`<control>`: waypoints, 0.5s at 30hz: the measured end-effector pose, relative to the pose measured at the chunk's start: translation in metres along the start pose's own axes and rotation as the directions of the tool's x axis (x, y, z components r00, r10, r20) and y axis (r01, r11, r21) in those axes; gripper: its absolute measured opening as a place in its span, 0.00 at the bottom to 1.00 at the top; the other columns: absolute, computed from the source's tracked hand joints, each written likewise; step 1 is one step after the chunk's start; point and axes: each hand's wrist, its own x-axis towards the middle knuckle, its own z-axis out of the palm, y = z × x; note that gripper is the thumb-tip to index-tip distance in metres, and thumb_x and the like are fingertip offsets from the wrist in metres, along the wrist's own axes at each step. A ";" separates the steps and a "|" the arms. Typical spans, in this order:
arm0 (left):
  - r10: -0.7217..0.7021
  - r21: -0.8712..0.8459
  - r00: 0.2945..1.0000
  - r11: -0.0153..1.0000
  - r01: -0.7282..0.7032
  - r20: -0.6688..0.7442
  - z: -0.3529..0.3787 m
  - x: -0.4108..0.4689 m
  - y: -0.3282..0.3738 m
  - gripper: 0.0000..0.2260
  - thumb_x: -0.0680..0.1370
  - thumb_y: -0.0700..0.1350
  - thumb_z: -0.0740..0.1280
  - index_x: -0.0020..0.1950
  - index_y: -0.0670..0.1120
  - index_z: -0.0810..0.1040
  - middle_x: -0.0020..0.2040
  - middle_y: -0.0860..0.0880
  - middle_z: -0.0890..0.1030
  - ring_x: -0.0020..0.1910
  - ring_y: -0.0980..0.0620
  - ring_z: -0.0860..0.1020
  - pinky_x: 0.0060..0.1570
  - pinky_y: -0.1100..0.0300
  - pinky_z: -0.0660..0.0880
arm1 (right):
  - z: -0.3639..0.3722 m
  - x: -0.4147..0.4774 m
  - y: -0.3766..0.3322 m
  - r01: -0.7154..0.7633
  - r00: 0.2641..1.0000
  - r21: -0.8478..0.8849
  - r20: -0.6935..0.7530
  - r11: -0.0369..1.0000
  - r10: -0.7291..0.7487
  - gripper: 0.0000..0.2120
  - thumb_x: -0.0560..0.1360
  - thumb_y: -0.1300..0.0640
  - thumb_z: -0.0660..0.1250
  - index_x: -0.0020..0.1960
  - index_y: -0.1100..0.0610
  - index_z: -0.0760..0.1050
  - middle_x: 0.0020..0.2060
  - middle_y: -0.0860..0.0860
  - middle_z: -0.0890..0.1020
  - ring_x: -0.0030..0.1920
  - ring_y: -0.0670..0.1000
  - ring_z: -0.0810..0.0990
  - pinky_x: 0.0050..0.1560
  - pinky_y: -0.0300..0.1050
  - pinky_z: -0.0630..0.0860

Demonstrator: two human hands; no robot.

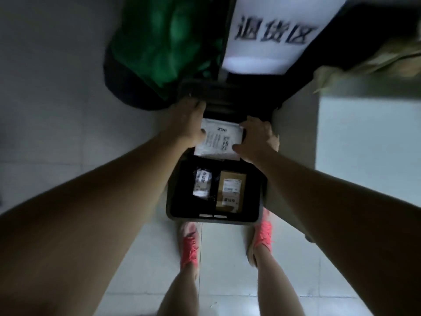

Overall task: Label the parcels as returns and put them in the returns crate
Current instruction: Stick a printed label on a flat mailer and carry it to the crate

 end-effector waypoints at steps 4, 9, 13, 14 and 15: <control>-0.015 0.005 1.000 1.000 0.015 -0.004 -0.101 -0.067 0.014 0.26 0.75 0.51 0.70 0.70 0.46 0.68 0.64 0.44 0.75 0.63 0.42 0.74 0.56 0.50 0.74 | -0.090 -0.086 -0.014 0.001 0.998 0.013 -0.069 1.000 0.000 0.33 0.71 0.48 0.73 0.74 0.45 0.67 0.77 0.43 0.61 0.75 0.52 0.62 0.71 0.54 0.66; 0.030 0.098 0.999 0.995 -0.028 -0.026 -0.209 -0.151 0.052 0.21 0.74 0.52 0.71 0.63 0.47 0.72 0.57 0.46 0.76 0.57 0.44 0.76 0.48 0.52 0.75 | -0.196 -0.198 -0.017 -0.041 0.980 0.028 -0.196 0.999 0.045 0.31 0.71 0.50 0.73 0.72 0.44 0.68 0.75 0.43 0.65 0.73 0.51 0.64 0.67 0.53 0.66; 0.047 0.146 0.995 0.989 -0.033 -0.092 -0.290 -0.206 0.101 0.20 0.75 0.54 0.70 0.62 0.46 0.73 0.59 0.45 0.75 0.60 0.43 0.75 0.52 0.51 0.74 | -0.269 -0.278 0.001 -0.023 0.944 0.150 -0.321 0.988 0.071 0.28 0.70 0.50 0.74 0.69 0.45 0.73 0.72 0.43 0.69 0.71 0.52 0.67 0.66 0.51 0.68; 0.057 0.166 0.992 0.985 -0.038 -0.111 -0.306 -0.219 0.115 0.22 0.75 0.54 0.70 0.65 0.46 0.72 0.61 0.45 0.75 0.62 0.43 0.74 0.55 0.50 0.74 | -0.284 -0.297 0.008 -0.023 0.939 0.148 -0.338 0.989 0.072 0.29 0.70 0.49 0.75 0.69 0.45 0.72 0.73 0.43 0.68 0.71 0.53 0.67 0.67 0.52 0.68; 0.070 0.187 0.989 0.981 -0.045 -0.130 -0.320 -0.231 0.130 0.24 0.74 0.54 0.70 0.67 0.46 0.71 0.63 0.45 0.75 0.63 0.43 0.74 0.57 0.50 0.74 | -0.299 -0.315 0.016 -0.019 0.931 0.139 -0.358 0.990 0.068 0.30 0.70 0.48 0.75 0.70 0.45 0.71 0.73 0.43 0.67 0.71 0.53 0.66 0.68 0.52 0.67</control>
